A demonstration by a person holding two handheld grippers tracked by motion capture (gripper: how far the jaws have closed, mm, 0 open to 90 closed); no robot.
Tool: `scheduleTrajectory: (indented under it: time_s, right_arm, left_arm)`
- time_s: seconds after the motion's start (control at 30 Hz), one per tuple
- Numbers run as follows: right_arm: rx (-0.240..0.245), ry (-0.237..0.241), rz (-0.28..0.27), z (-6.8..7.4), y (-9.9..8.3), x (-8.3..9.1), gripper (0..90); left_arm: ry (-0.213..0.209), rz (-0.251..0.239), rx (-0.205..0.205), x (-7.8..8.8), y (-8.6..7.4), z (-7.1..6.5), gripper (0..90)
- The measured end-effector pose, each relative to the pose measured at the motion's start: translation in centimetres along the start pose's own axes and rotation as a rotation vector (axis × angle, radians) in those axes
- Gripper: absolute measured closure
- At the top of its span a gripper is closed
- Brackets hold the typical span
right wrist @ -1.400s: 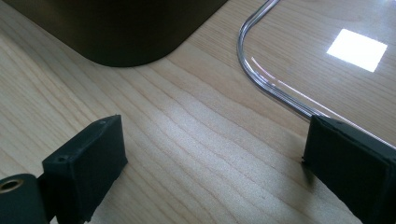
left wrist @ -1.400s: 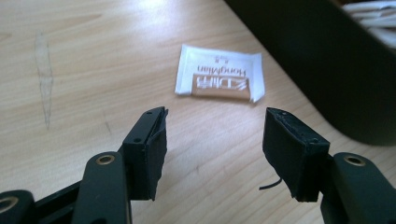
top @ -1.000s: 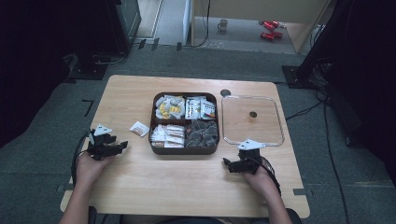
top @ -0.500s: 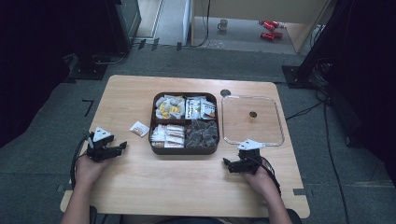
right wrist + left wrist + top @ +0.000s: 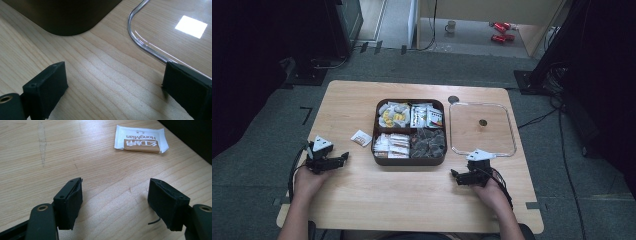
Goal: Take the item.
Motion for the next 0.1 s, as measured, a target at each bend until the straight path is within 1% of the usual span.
scheduleTrajectory:
  time_s: [0.1]
  right_arm:
    - [0.0,0.0,0.0,0.0,0.0,0.0,5.5]
  left_arm:
    - [0.001,0.001,0.001,-0.01,0.0,-0.04,27.3]
Point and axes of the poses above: each handheld gripper's, and its own axes: x roughly backward along the jaws, y roughly out of its top, z roughly to its left, the point moved 5 cm from there along -x, roughly forward along the jaws
